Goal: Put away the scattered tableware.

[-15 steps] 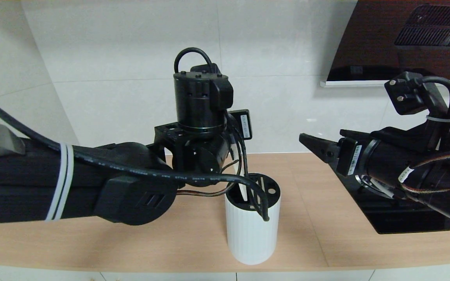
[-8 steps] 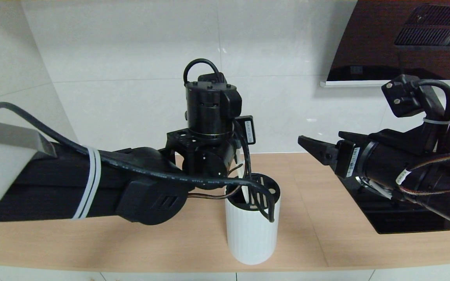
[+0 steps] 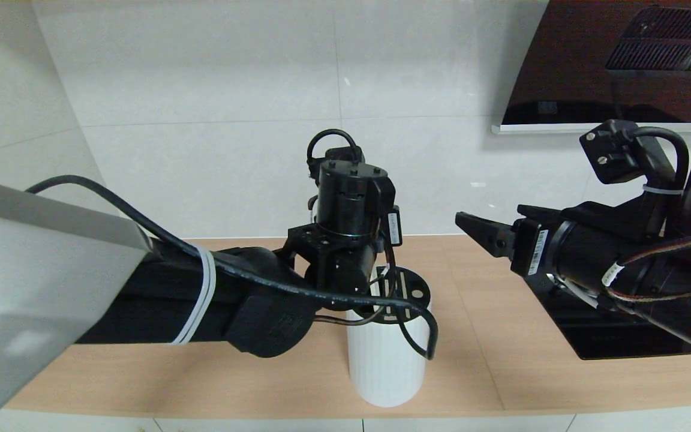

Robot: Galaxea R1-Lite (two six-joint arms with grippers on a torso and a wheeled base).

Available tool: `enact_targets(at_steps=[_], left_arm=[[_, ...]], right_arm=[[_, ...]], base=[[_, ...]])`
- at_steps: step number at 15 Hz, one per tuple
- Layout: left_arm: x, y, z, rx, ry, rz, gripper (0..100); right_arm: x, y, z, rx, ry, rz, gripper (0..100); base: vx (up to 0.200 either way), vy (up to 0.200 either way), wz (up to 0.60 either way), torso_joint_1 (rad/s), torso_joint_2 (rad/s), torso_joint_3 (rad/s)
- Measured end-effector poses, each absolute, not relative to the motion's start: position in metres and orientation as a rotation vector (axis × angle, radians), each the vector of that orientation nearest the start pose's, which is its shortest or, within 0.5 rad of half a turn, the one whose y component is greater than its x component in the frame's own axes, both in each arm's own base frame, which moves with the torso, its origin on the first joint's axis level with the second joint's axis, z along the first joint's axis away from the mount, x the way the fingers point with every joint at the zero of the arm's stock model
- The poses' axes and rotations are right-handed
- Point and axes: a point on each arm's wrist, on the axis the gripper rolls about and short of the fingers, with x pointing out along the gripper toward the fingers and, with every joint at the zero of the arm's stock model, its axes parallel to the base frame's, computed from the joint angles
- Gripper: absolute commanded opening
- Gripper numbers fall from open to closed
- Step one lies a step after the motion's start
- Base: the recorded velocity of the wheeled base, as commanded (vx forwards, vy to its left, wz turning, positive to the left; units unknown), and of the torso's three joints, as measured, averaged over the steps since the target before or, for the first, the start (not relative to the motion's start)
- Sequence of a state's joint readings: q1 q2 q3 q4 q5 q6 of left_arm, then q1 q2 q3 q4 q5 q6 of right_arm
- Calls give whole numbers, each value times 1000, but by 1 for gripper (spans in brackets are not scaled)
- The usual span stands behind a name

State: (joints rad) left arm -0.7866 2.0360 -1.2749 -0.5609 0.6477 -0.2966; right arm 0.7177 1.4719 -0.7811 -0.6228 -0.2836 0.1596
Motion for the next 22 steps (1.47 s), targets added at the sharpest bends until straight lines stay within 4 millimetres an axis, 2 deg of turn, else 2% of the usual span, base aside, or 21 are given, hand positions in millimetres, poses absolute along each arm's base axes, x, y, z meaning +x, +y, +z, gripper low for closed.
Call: enact_targets(at_steps=[7,11,12,22], left_arm=[[303,-284,151,-133,235,-103,0],[304,-286,144,-128,250,-100,0],[303,-287,144,-128,251,-103,100],[300,-291,142,-139,255,-114,100]], right_arm=[[197,164,236,120,105,426,100],[197,164,235,118,106,426,100],[197,164,235,118,106,426,100],[197,164,234,117,108,425,100]], base=[[0,0,0,0,0,0],[0,0,0,0,0,0],[0,0,0,0,0,0],[0,0,0,0,0,0]])
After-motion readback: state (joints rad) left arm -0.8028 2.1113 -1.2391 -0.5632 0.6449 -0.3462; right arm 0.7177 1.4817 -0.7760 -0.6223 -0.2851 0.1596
